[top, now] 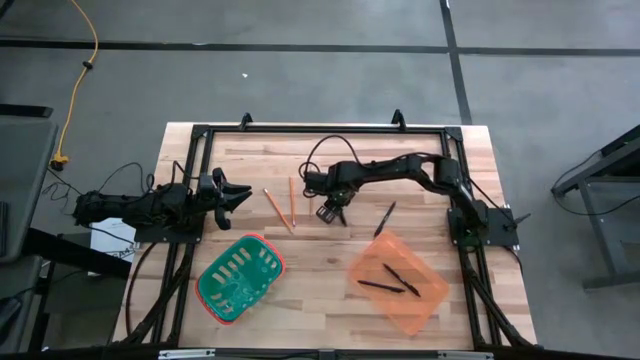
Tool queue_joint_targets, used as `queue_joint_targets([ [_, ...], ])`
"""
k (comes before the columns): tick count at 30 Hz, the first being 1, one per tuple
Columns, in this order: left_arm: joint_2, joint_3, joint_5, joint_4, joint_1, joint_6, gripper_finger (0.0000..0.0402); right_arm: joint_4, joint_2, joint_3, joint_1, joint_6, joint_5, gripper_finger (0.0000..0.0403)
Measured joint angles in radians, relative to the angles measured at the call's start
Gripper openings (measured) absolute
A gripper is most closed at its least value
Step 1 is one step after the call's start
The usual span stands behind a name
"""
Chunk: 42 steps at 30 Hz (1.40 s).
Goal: Sort pens & pencils
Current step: Put the black pen into the orange bin
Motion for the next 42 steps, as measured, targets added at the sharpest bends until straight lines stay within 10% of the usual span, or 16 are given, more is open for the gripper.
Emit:
queue_joint_targets([
  [9,0.0,0.0,0.0,0.0,0.0,0.0,0.0072,0.001,0.035,0.002,-0.001,-0.042,-0.008,0.0123],
  [21,0.0,0.0,0.0,0.0,0.0,0.0,0.0072,-0.016,0.035,0.003,-0.007,-0.123,-0.035,0.001],
  [42,0.0,0.0,0.0,0.0,0.0,0.0,0.0072,-0.131,-0.184,-0.006,0.028,-0.112,-0.032,0.0003],
])
